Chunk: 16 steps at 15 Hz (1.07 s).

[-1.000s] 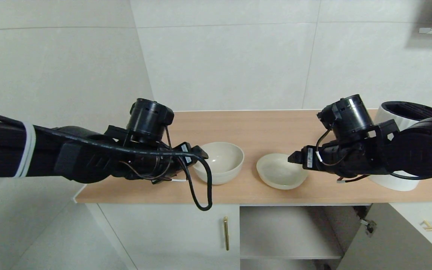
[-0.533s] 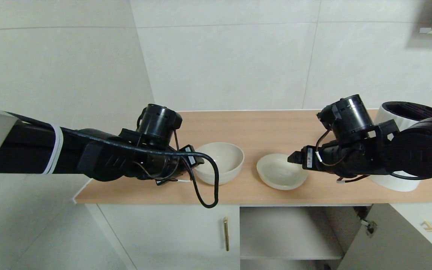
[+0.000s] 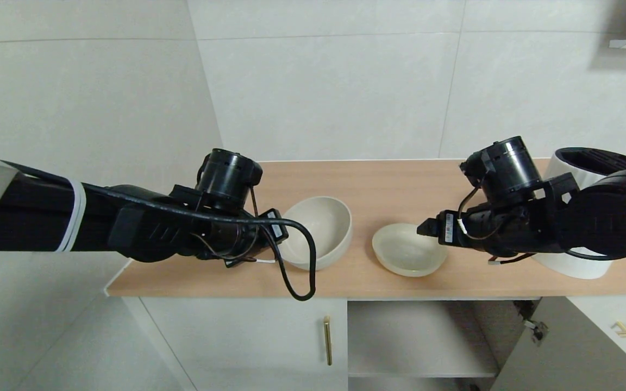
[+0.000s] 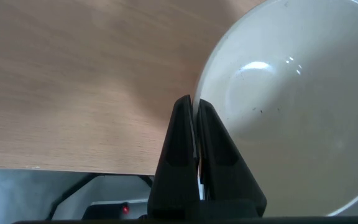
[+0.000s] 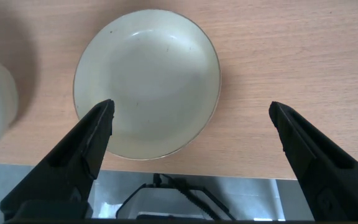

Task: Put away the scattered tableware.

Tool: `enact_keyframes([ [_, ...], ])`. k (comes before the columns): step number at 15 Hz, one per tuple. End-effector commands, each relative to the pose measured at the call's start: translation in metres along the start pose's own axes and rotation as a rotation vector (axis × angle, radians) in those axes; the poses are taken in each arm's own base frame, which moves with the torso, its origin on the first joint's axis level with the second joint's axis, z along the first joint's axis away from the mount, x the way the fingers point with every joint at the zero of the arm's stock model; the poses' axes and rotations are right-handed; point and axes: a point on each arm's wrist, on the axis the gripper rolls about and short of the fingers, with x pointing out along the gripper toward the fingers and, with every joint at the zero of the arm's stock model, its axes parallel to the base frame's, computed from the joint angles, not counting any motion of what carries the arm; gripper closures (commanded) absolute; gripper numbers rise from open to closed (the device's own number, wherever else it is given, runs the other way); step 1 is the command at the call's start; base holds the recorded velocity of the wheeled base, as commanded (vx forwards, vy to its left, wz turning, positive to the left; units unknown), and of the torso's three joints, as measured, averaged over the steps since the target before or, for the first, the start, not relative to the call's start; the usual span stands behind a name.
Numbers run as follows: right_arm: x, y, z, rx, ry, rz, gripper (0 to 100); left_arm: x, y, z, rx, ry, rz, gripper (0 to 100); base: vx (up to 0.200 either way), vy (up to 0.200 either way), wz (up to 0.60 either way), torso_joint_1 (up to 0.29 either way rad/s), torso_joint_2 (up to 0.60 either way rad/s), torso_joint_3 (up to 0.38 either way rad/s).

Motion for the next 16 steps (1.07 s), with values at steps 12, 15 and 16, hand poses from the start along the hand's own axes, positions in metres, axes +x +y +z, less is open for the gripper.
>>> enact_keyframes([
  [12,0.054,-0.005,-0.015,-0.028,0.013,-0.233,0,-0.011,0.000,0.002,0.001,-0.012,-0.014,100,0.000,0.000,0.00,0.000,0.00,0.000],
  [15,0.057,-0.004,-0.016,-0.032,0.020,-0.235,0,-0.016,-0.001,0.003,0.000,-0.021,-0.023,100,0.000,0.000,0.00,0.000,0.00,0.000],
  [16,0.057,-0.004,-0.016,-0.030,0.021,-0.230,100,-0.017,-0.001,0.003,0.000,-0.022,-0.024,100,0.000,0.000,0.00,0.000,0.00,0.000],
])
